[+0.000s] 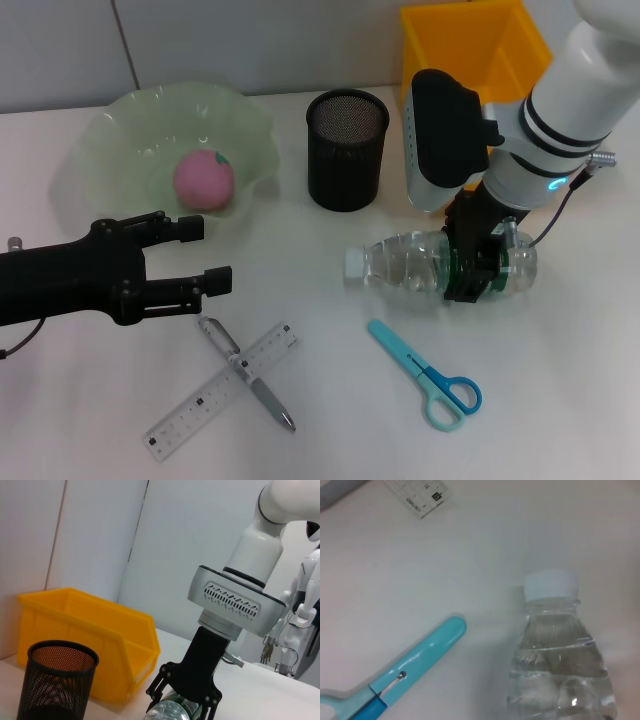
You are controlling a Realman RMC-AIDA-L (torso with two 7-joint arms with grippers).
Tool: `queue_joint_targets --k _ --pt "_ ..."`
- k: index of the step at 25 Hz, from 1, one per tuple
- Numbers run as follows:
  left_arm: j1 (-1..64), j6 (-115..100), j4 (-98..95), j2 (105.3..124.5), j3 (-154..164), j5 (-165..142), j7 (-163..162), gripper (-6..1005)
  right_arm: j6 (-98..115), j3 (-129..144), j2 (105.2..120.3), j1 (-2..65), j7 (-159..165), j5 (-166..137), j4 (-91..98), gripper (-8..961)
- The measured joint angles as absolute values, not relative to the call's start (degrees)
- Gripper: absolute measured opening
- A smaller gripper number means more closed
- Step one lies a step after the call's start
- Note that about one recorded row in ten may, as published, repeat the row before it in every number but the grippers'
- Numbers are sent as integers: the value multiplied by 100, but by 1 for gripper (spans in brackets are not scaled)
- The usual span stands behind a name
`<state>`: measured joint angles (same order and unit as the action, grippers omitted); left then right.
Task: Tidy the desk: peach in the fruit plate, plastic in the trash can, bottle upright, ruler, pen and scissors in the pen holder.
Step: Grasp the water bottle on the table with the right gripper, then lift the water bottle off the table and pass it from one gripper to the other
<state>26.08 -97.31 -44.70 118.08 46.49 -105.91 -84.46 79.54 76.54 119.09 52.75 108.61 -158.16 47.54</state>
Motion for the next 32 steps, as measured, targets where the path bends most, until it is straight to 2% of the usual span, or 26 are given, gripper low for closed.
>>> queue_joint_targets --k 32 --pt "2641 -9735 -4517 11795 4588 -10581 -8473 842 7540 7823 11934 5253 10957 -15822 4585 782"
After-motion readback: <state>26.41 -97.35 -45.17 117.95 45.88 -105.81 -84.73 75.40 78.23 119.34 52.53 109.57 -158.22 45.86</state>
